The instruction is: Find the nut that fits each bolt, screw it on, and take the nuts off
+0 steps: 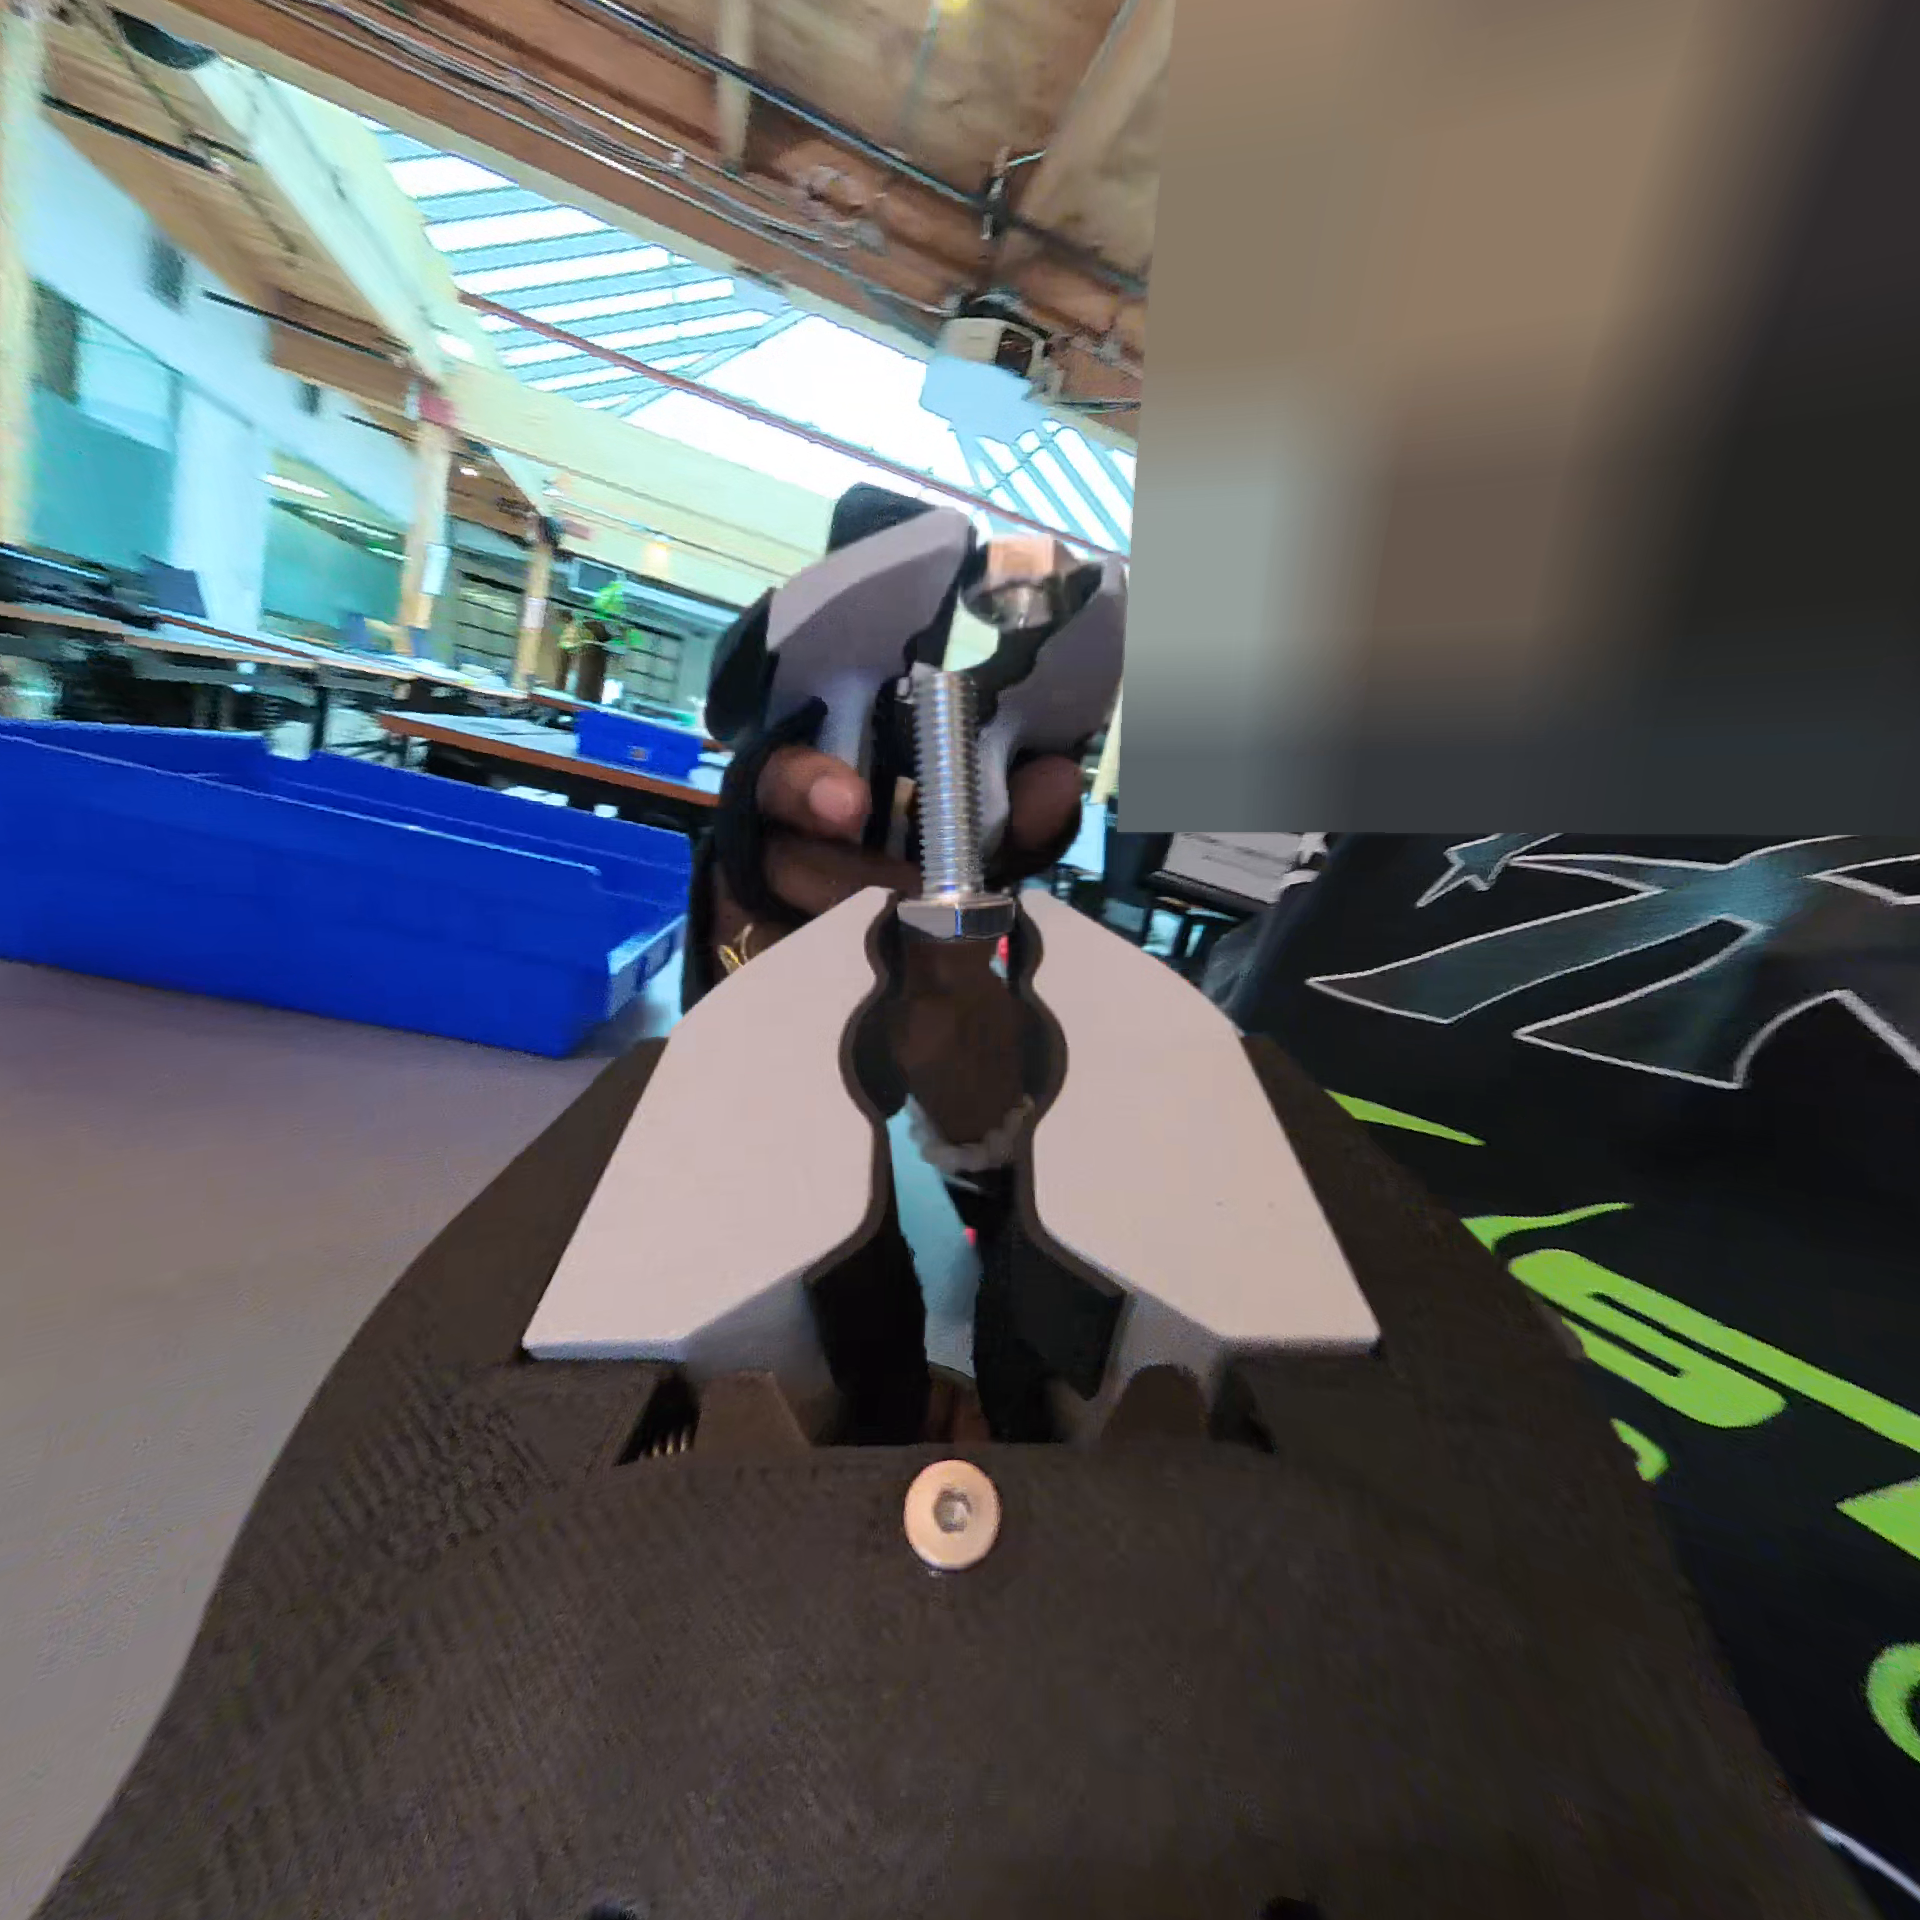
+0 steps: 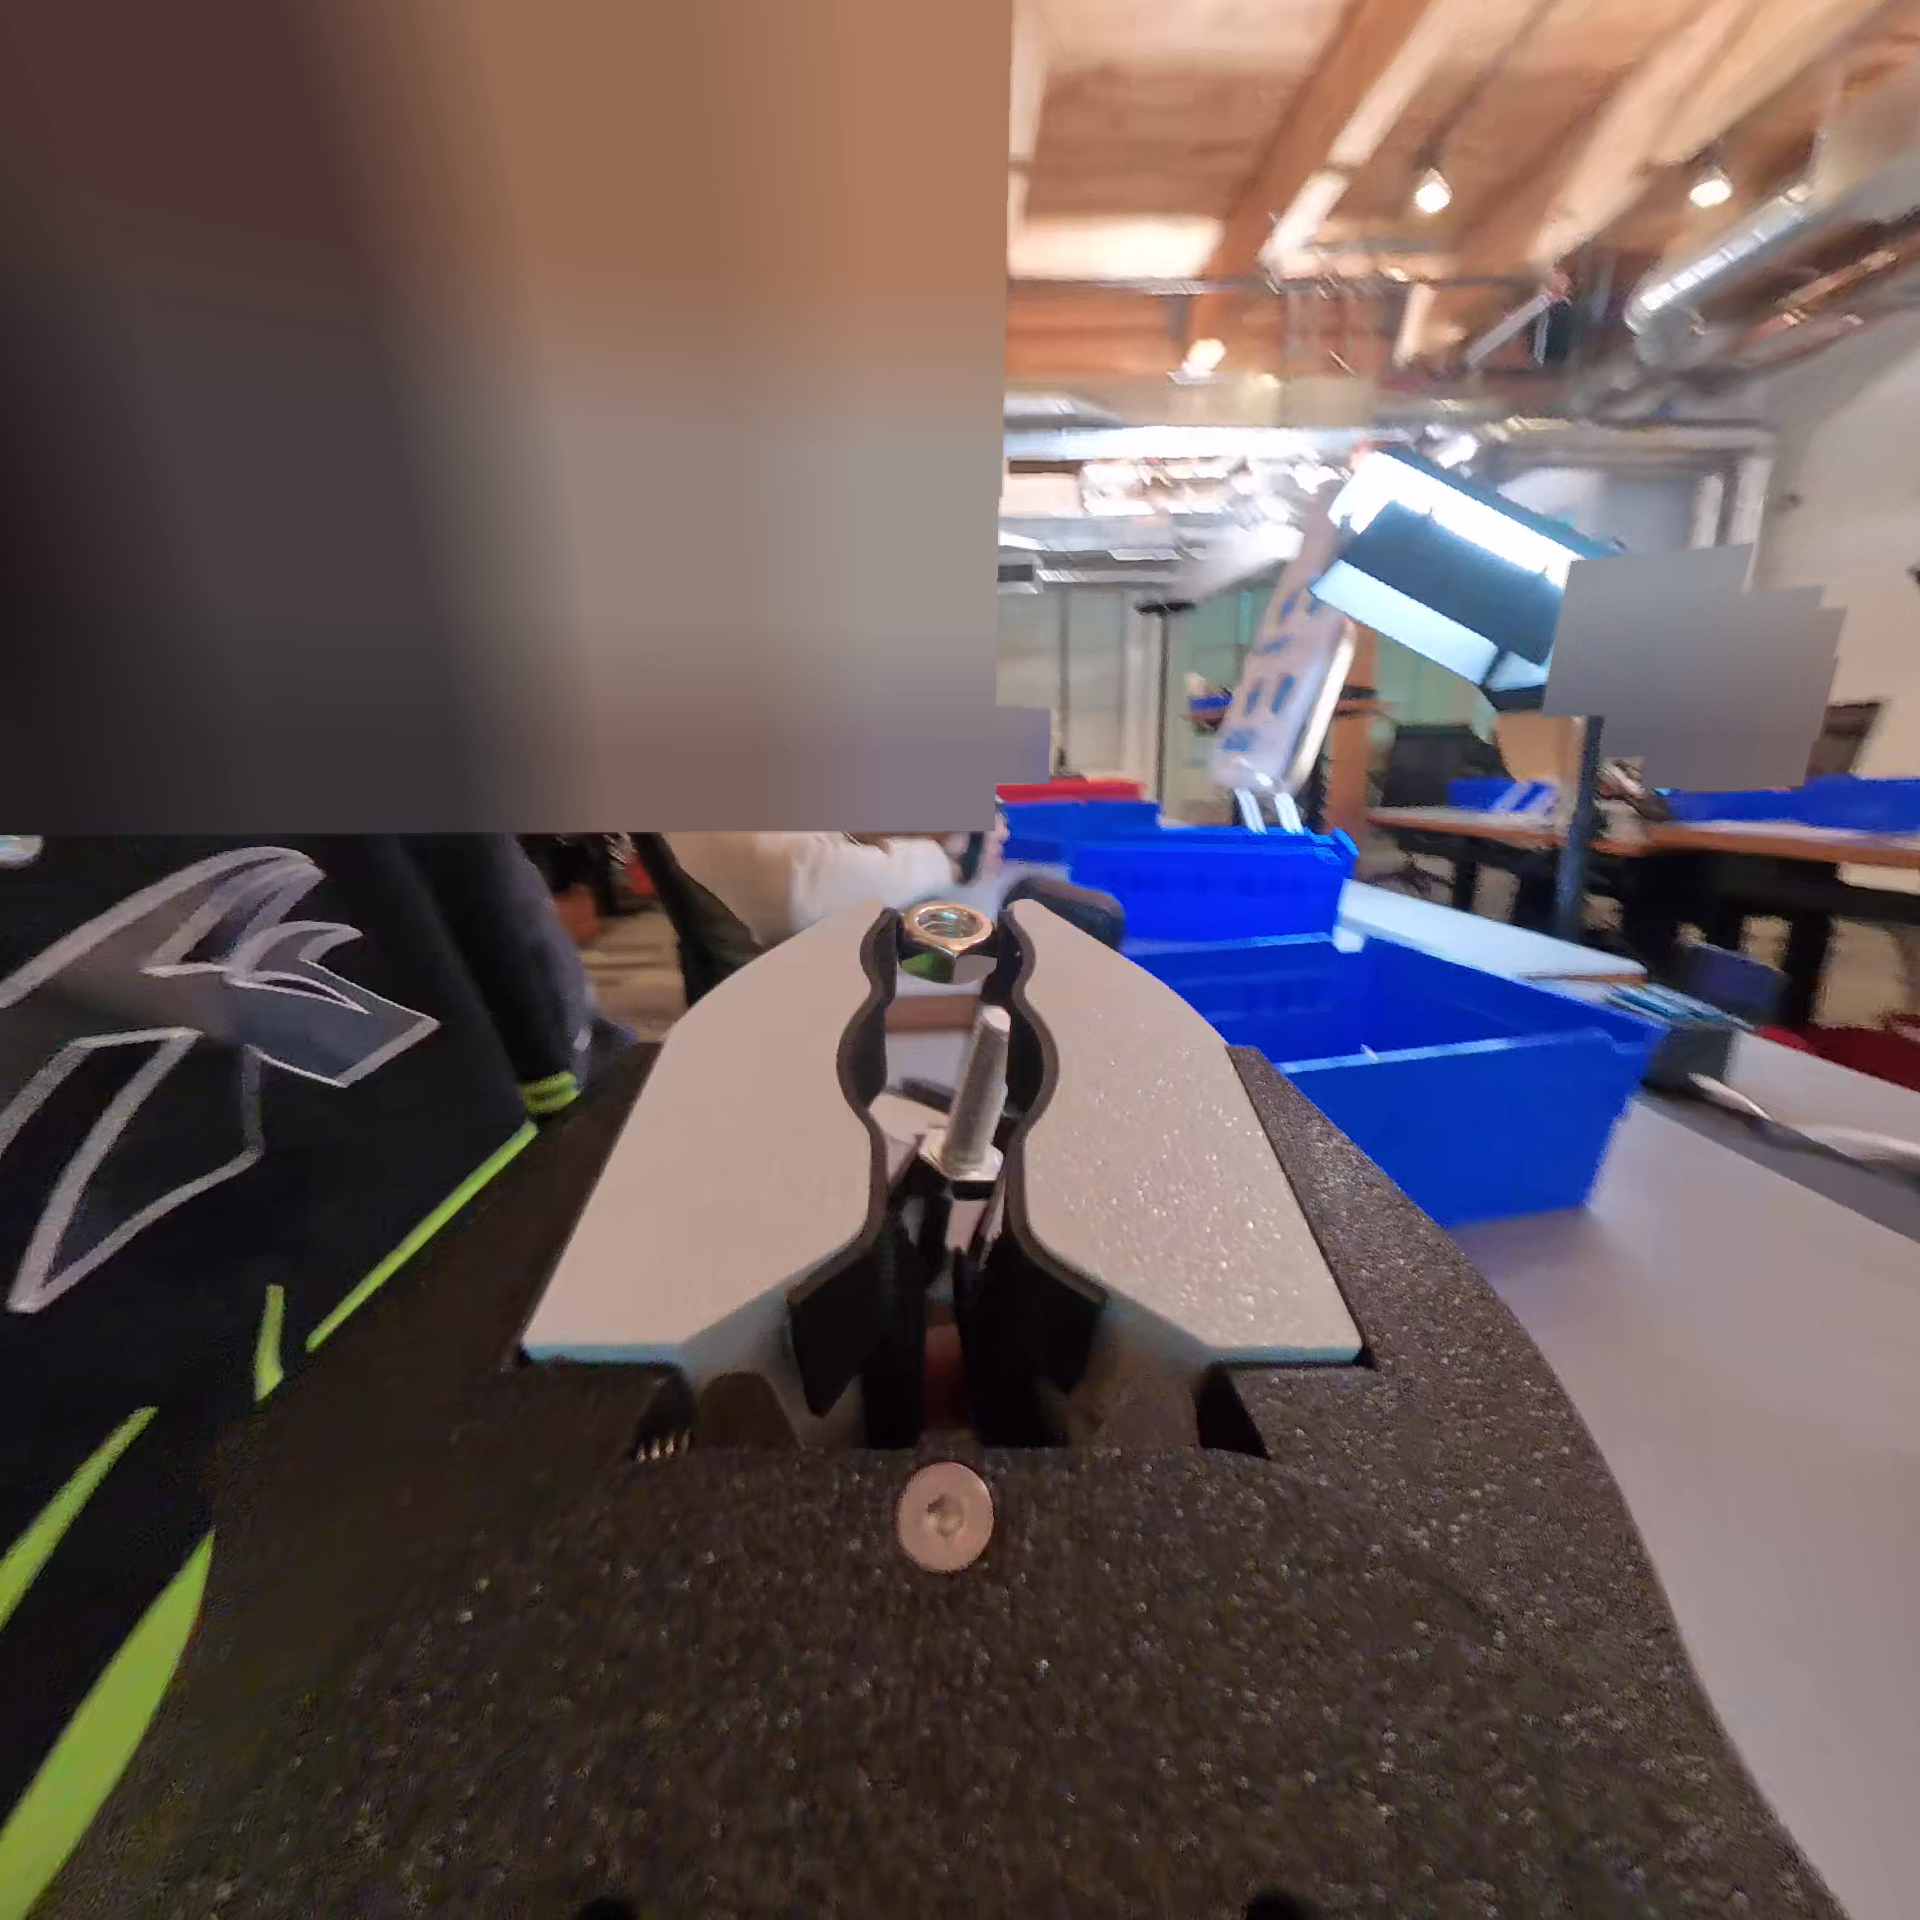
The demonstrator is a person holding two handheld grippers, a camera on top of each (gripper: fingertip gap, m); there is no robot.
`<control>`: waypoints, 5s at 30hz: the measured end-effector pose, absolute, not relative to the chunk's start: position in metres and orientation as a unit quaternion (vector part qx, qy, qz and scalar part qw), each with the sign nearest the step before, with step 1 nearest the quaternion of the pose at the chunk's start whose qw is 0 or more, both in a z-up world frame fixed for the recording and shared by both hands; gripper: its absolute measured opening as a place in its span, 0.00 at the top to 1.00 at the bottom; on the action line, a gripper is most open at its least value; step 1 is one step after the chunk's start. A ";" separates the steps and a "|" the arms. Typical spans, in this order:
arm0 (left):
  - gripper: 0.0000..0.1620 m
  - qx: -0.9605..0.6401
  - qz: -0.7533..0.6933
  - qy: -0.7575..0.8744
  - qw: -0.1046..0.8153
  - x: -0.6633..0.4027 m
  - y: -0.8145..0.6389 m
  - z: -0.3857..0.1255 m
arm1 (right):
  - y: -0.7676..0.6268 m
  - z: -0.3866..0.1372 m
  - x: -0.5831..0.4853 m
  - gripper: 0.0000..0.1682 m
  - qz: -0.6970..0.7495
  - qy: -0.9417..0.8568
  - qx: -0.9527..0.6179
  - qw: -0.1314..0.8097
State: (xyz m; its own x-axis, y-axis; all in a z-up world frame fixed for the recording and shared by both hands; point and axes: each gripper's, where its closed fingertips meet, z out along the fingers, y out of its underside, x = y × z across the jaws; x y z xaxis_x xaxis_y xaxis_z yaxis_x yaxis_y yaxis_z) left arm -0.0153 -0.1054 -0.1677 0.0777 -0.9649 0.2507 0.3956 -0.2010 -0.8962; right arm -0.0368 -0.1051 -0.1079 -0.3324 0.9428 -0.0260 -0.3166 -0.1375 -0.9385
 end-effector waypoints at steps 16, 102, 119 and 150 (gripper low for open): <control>0.88 -0.516 -0.507 0.280 0.632 -0.023 -0.082 -0.173 | 0.130 -0.160 0.190 0.89 0.142 -0.329 -0.746 0.561; 0.65 -0.597 -0.372 0.286 0.650 -0.024 -0.054 -0.202 | 0.316 -0.273 0.231 0.94 0.156 -0.253 -0.824 0.482; 0.65 -0.603 -0.357 0.295 0.650 -0.024 -0.054 -0.203 | 0.302 -0.235 0.229 0.81 0.144 -0.229 -0.799 0.537; 0.73 -0.983 0.073 -0.009 0.167 -0.463 0.028 -0.289 | 0.079 -0.109 0.165 0.70 0.147 -0.366 -0.599 0.697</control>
